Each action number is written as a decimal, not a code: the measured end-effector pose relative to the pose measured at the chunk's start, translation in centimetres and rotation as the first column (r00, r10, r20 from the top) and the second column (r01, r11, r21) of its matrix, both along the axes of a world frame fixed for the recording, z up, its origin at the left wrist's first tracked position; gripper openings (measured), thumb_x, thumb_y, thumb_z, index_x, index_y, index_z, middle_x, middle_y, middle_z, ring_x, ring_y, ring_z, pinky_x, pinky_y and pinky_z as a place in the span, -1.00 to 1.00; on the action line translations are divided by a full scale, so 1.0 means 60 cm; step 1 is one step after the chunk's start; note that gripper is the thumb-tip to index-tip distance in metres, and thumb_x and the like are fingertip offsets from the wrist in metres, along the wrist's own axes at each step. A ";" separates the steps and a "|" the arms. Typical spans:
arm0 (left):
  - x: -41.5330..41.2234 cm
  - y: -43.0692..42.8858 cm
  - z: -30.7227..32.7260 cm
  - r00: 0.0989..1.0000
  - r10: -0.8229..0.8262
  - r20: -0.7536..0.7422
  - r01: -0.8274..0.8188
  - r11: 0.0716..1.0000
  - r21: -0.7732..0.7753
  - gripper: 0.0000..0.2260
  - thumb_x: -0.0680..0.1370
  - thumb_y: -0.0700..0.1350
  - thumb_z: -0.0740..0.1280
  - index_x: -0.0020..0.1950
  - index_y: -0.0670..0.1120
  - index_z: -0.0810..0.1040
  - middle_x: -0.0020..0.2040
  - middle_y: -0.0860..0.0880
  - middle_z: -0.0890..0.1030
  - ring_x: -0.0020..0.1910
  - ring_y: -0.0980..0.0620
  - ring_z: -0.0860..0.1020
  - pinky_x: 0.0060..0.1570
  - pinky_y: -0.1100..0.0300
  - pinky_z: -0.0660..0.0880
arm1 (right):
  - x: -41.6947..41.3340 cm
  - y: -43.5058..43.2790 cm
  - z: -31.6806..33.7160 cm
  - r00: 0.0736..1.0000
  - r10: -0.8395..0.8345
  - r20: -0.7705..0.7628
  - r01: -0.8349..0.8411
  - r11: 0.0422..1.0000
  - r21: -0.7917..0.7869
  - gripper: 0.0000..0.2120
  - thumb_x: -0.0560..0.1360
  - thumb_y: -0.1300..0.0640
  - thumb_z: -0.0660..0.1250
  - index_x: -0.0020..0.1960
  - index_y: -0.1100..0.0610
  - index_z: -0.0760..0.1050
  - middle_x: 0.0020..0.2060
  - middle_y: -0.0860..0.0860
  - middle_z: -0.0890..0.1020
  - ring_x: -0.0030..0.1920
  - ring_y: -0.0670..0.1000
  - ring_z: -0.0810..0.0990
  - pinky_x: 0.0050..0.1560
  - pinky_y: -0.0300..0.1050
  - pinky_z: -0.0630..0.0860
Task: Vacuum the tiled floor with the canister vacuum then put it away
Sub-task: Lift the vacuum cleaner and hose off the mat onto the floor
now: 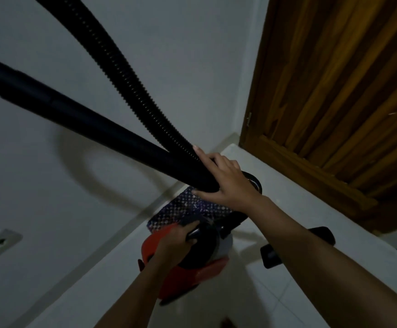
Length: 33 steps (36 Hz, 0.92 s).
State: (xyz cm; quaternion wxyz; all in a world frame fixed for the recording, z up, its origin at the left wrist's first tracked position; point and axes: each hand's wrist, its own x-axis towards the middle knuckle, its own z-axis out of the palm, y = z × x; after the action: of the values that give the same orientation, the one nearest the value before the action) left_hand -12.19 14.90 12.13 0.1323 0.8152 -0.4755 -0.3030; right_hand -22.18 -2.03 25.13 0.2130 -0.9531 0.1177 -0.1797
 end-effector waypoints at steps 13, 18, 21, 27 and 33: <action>-0.054 0.305 0.094 0.998 0.042 0.056 -0.038 0.996 -0.079 -0.49 0.54 -0.11 0.30 0.47 0.08 0.27 0.44 -0.09 0.38 0.38 -0.07 0.39 0.26 0.06 0.44 | -0.099 0.306 0.070 0.996 -0.079 0.027 0.081 0.992 -0.094 -0.17 0.43 -0.30 0.23 0.53 -0.18 -0.16 0.18 0.05 0.43 0.15 0.02 0.40 0.11 -0.05 0.27; -0.054 0.420 0.111 0.998 0.059 0.025 -0.057 0.995 -0.088 -0.50 0.53 -0.10 0.31 0.45 0.09 0.30 0.36 -0.08 0.49 0.31 -0.06 0.47 0.22 0.09 0.46 | -0.095 0.414 0.081 0.994 -0.108 0.015 0.109 0.991 -0.080 -0.17 0.42 -0.30 0.23 0.53 -0.14 -0.13 0.19 0.07 0.44 0.18 0.03 0.39 0.13 0.06 0.36; -0.044 0.485 0.103 0.997 0.078 -0.018 -0.080 0.993 -0.083 -0.51 0.52 -0.09 0.32 0.44 0.09 0.32 0.30 -0.09 0.54 0.26 -0.06 0.51 0.19 0.12 0.48 | -0.084 0.481 0.076 0.992 -0.129 0.017 0.129 0.989 -0.067 -0.19 0.42 -0.30 0.21 0.52 -0.15 -0.12 0.20 0.10 0.44 0.19 0.03 0.36 0.11 0.02 0.30; -0.021 0.608 0.065 0.987 0.033 -0.155 -0.049 0.993 -0.103 -0.51 0.53 -0.13 0.32 0.45 0.05 0.32 0.31 -0.04 0.54 0.28 0.00 0.49 0.20 0.27 0.39 | -0.058 0.612 0.036 0.985 -0.170 0.007 0.170 0.983 -0.062 -0.19 0.42 -0.30 0.20 0.52 -0.20 -0.17 0.21 0.07 0.44 0.17 0.07 0.43 0.09 -0.09 0.21; 0.007 0.697 -0.018 0.984 0.016 -0.177 -0.032 0.995 -0.093 -0.52 0.54 -0.12 0.30 0.44 0.05 0.32 0.31 -0.01 0.54 0.29 0.03 0.48 0.18 0.29 0.39 | -0.022 0.710 -0.044 0.976 -0.218 -0.002 0.217 0.975 -0.034 -0.16 0.42 -0.29 0.23 0.51 -0.22 -0.20 0.20 0.04 0.44 0.15 0.01 0.40 0.09 -0.06 0.28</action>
State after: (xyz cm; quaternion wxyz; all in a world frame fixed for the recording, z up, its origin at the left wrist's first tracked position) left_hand -11.80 56.70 11.06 0.2161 0.7837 -0.4660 -0.3491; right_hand -23.50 40.57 22.52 0.1758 -0.9385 0.2190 -0.2010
